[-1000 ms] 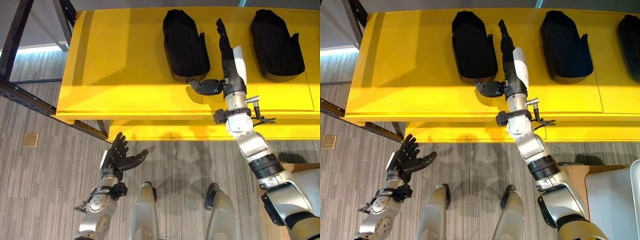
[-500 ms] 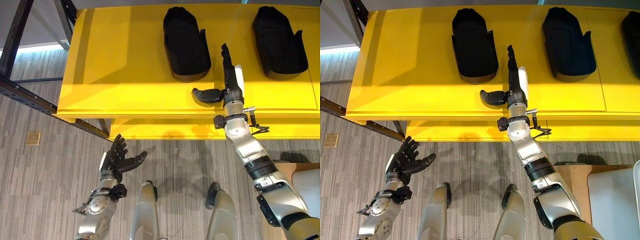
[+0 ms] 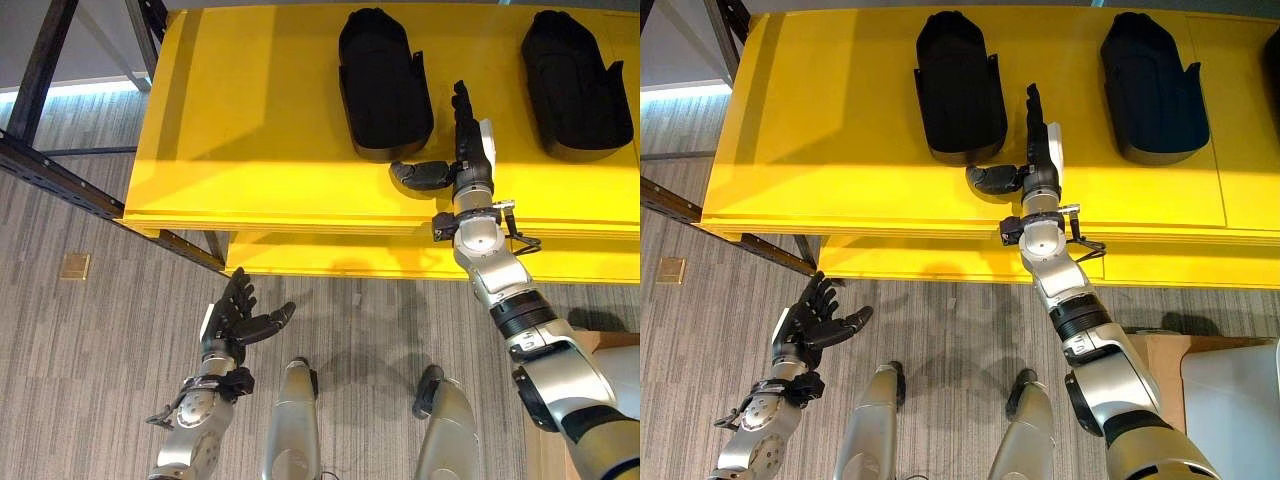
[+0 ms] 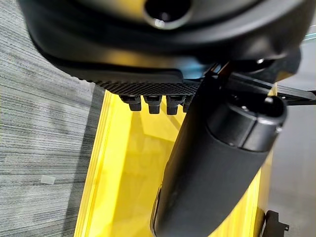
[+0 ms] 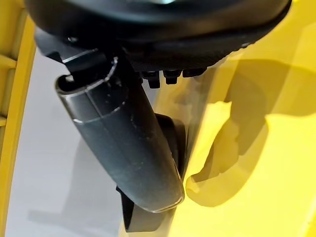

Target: Move parts from the plastic box to the shelf.

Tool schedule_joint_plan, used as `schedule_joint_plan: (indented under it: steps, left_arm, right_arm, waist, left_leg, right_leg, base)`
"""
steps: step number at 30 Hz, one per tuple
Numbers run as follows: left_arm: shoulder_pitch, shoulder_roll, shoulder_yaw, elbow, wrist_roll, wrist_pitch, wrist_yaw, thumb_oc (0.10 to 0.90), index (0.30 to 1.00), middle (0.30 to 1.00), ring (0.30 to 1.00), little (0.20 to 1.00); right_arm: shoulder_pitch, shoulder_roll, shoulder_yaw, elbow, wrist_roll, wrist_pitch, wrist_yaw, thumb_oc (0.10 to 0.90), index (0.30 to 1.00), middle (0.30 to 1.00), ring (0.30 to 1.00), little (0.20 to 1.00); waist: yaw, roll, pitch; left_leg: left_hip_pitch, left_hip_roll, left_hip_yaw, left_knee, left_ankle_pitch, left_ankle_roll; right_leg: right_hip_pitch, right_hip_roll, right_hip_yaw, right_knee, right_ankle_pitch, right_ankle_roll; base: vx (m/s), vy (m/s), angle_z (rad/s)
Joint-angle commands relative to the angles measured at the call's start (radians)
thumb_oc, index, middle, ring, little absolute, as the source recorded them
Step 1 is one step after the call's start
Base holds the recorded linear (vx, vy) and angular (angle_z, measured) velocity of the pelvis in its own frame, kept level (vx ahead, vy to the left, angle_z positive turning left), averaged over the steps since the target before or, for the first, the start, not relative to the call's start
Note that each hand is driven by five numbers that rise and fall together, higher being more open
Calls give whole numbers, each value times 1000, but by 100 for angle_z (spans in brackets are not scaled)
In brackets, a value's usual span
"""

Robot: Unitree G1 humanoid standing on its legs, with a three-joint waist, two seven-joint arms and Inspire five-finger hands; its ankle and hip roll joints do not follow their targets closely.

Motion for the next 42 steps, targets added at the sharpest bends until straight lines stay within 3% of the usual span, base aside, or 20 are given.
schedule_joint_plan:
  steps: [1, 17, 42]
  left_arm:
    - [-19, 84, -3, -113, -10, -73, -6, 900, 1000, 1000, 1000, 1000]
    - [-22, 69, 2, -108, -9, -71, 9, 900, 1000, 1000, 1000, 1000]
    - [-23, 66, 6, -108, -10, -68, 22, 900, 1000, 1000, 1000, 1000]
  right_arm:
    - [-143, 4, -19, -13, 36, -90, 14, 900, 1000, 1000, 1000, 1000]
    - [-90, 87, 31, -40, 53, -83, 65, 900, 1000, 1000, 1000, 1000]
    - [-64, 140, 66, -62, 69, -81, 95, 900, 1000, 1000, 1000, 1000]
  waist:
    - [23, -15, -27]
    - [30, -20, -20]
    - [29, -25, -19]
  left_leg:
    - [-36, -3, -40, -50, 95, 31]
    - [-40, -7, -43, -52, 99, 33]
    - [-39, -7, -43, -58, 103, 33]
  right_leg:
    - [92, 1, 21, 36, -50, -21]
    - [92, 0, 19, 39, -50, -21]
    - [92, 3, 20, 34, -46, -20]
  base:
    - [0, 0, 0]
    - [0, 0, 0]
    - [0, 0, 0]
